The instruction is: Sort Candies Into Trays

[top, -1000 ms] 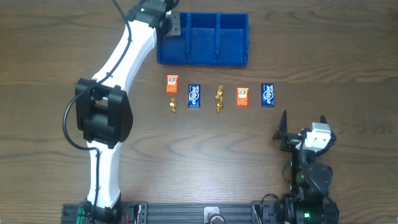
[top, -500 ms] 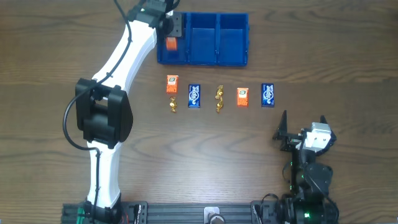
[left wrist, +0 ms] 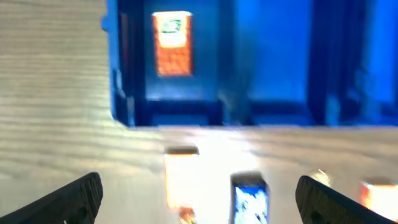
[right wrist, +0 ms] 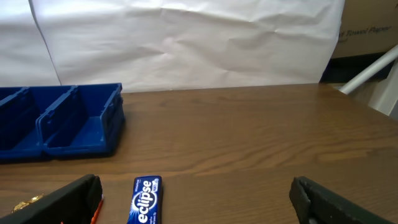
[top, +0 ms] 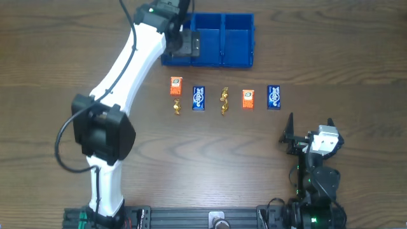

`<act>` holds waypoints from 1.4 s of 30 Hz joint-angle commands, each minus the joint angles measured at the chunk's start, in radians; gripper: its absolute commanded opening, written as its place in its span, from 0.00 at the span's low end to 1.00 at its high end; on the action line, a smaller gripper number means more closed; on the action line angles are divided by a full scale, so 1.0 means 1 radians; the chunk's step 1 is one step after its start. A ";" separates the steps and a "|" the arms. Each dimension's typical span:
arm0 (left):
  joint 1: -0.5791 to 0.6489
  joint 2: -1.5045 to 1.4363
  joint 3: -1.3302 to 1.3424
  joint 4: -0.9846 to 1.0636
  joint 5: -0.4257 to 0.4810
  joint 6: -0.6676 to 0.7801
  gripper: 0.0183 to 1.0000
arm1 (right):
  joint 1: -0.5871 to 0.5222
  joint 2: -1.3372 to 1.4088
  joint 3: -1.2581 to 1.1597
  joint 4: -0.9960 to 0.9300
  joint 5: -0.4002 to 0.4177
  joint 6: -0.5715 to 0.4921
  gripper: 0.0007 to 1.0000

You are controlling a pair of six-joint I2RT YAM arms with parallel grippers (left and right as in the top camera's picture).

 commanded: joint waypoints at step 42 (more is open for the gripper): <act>0.007 0.028 -0.518 0.314 0.045 -0.032 0.63 | -0.005 -0.005 -0.001 -0.005 -0.001 -0.008 1.00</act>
